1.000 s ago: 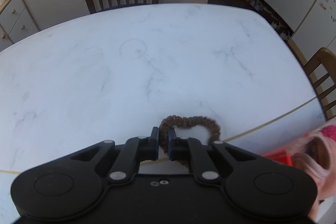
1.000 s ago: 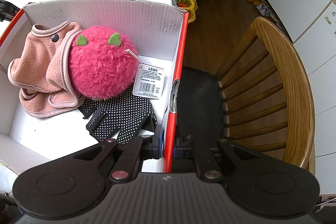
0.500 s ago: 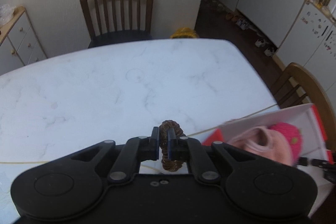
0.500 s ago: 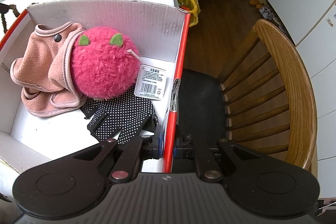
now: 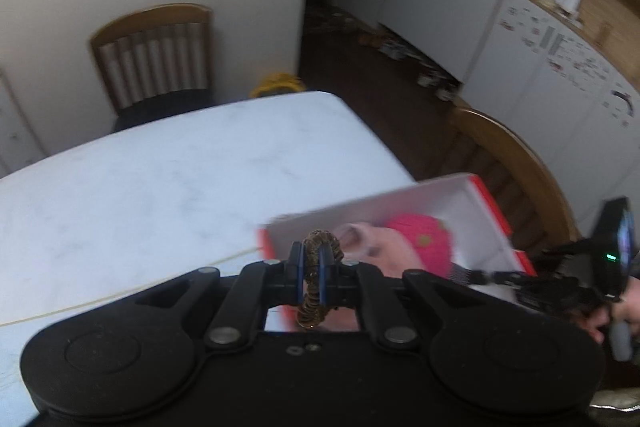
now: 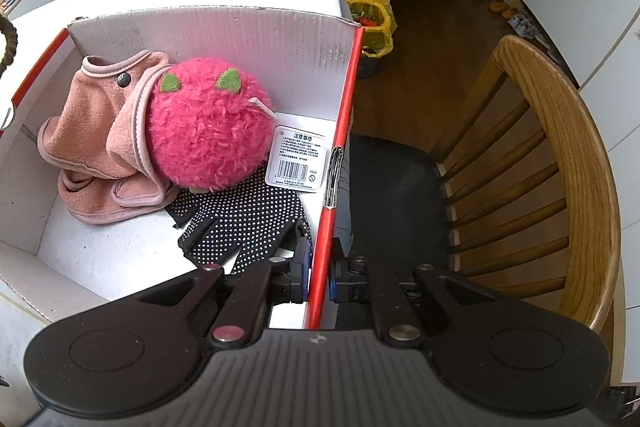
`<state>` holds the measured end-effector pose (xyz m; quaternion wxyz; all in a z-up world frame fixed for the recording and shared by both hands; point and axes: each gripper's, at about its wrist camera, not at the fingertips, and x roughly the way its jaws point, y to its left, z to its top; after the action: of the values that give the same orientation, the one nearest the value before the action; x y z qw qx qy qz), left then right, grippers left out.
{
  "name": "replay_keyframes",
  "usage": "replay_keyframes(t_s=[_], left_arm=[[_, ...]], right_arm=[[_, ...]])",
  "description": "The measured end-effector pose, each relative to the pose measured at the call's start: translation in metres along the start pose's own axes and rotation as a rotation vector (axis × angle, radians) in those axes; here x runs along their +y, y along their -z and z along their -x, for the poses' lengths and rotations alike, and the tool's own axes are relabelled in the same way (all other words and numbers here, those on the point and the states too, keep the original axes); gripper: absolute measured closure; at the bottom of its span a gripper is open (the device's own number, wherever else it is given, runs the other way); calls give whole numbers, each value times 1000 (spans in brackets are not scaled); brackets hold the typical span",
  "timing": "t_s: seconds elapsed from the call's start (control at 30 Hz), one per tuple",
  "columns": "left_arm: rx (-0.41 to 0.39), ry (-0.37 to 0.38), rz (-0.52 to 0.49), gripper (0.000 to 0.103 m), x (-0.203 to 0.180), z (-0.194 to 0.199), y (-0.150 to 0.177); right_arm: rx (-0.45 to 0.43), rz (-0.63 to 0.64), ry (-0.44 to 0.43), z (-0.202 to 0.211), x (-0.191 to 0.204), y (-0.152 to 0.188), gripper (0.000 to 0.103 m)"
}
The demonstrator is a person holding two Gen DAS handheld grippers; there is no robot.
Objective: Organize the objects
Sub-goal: 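Carry the bracelet into the box onto the glove and open the left gripper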
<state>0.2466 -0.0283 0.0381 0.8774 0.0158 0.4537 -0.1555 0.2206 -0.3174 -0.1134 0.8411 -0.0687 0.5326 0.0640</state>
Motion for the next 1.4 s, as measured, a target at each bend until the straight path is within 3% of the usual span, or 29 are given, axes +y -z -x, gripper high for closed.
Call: replay_keyframes(t_s=[0.43, 0.63, 0.83, 1.4], left_arm=[[152, 217, -113, 99, -104, -76, 22], [208, 265, -141, 99, -133, -109, 29], [252, 278, -173, 99, -142, -141, 31], [331, 196, -271, 97, -144, -194, 37]], right_arm=[[-4, -8, -31, 0, -7, -2, 93], [-4, -18, -38, -1, -9, 0, 93], [-4, -32, -44, -1, -12, 0, 93], [-13, -35, -39, -1, -10, 1, 92]])
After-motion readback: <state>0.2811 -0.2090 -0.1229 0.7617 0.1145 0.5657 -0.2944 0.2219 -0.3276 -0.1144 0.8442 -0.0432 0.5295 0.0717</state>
